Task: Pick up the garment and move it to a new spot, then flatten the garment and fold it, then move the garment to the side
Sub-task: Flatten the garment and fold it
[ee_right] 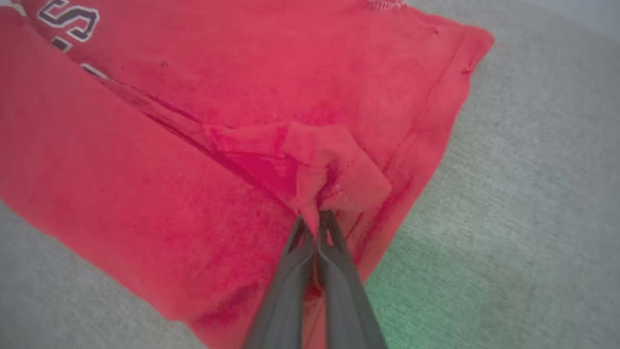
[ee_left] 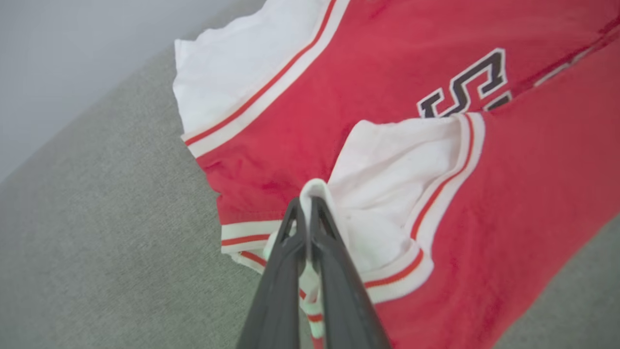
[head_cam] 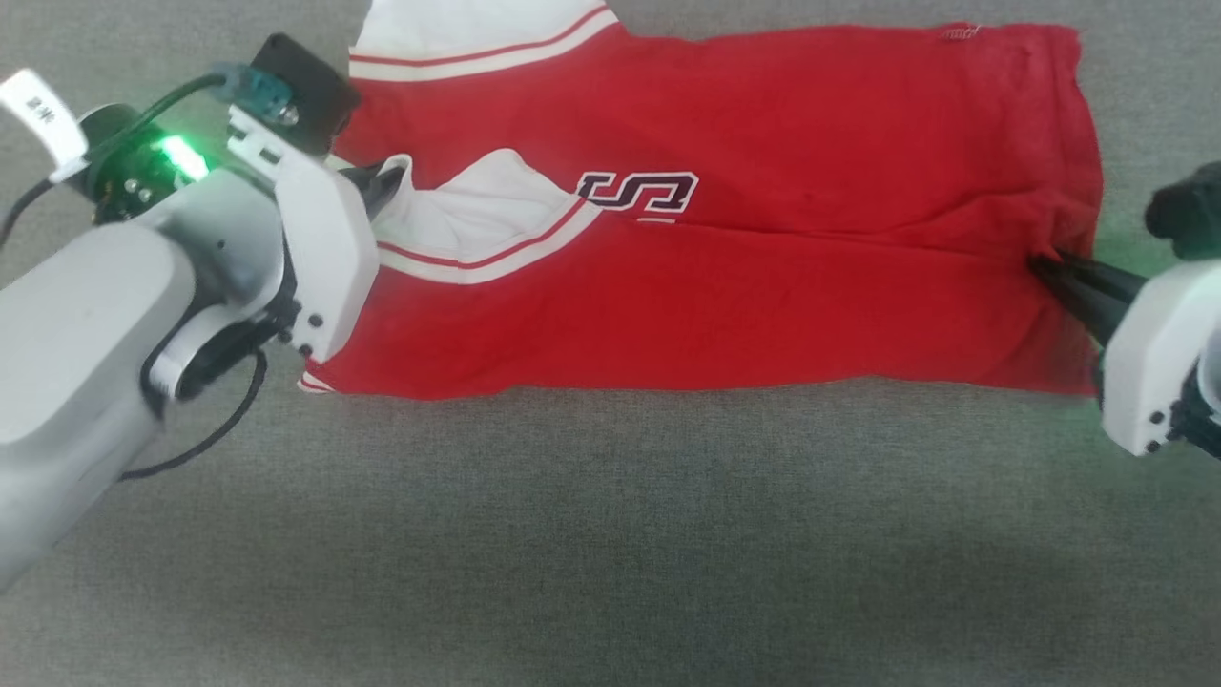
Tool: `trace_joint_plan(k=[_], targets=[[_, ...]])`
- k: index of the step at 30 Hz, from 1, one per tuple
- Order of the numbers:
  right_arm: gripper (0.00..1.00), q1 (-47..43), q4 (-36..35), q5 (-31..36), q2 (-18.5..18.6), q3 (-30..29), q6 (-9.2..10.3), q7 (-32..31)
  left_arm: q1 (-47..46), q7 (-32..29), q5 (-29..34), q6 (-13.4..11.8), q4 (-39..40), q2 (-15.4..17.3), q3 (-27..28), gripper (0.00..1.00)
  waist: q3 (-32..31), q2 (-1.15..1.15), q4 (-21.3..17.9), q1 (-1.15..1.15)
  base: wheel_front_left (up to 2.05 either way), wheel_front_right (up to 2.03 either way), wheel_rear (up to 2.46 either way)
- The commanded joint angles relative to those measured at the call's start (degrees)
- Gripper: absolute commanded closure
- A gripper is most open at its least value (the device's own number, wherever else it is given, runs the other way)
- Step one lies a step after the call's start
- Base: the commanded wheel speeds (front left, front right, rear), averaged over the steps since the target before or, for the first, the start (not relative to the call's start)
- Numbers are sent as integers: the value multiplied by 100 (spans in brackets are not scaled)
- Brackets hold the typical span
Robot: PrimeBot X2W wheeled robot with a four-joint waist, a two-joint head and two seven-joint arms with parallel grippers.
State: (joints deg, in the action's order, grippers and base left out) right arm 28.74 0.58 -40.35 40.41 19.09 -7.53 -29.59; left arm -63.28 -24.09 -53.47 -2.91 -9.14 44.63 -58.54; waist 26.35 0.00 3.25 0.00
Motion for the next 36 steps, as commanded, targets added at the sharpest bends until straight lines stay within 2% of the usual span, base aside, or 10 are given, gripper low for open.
trace_joint_plan(k=[1, 15, 16, 18, 19, 20, 21, 22, 23, 36], targets=[[100, 90, 69, 16, -26, 66, 9, -14, -92, 23, 3, 67, -142, -62, -17, 100, 58, 0, 13, 0, 0, 0, 0], [100, 760, 1103, -162, -213, 948, 10, -358, -103, -389, -598, 698, -2338, -1032, -203, 100, 150, 0, 30, 0, 0, 0, 0], [95, 790, 1128, -180, -216, 990, 10, -399, -118, -440, -632, 706, -2415, -1051, -196, 80, 136, 0, 32, 0, 0, 0, 0], [71, 856, 1152, -192, -221, 1028, 10, -441, -178, -499, -727, 689, -2515, -1079, -135, 51, 99, 0, 35, 0, 0, 0, 0], [56, 889, 1161, -196, -211, 1044, 10, -459, -218, -516, -755, 652, -2541, -1083, -105, 16, 75, 0, 39, 0, 0, 0, 0], [51, 910, 1162, -205, -200, 1047, 10, -469, -244, -567, -800, 623, -2555, -1083, -81, 0, 47, 0, 45, 0, 0, 0, 0], [40, 925, 1152, -226, -195, 1031, 10, -461, -263, -609, -829, 621, -2536, -1081, -72, 0, 16, 0, 54, 0, 0, 0, 0], [15, 926, 1139, -245, -187, 1010, 10, -457, -278, -653, -864, 602, -2501, -1068, -55, 0, -14, 0, 62, 0, 0, 0, 0], [0, 932, 1090, -228, -160, 1001, 10, -449, -287, -697, -895, 570, -2453, -1049, -45, 0, -44, 0, 72, 0, 0, 0, 0], [0, 596, 513, 211, -394, -124, 9, 321, 104, -1426, -1145, -369, -1040, -341, 38, 0, -356, 0, 72, 0, 0, 0, 0]])
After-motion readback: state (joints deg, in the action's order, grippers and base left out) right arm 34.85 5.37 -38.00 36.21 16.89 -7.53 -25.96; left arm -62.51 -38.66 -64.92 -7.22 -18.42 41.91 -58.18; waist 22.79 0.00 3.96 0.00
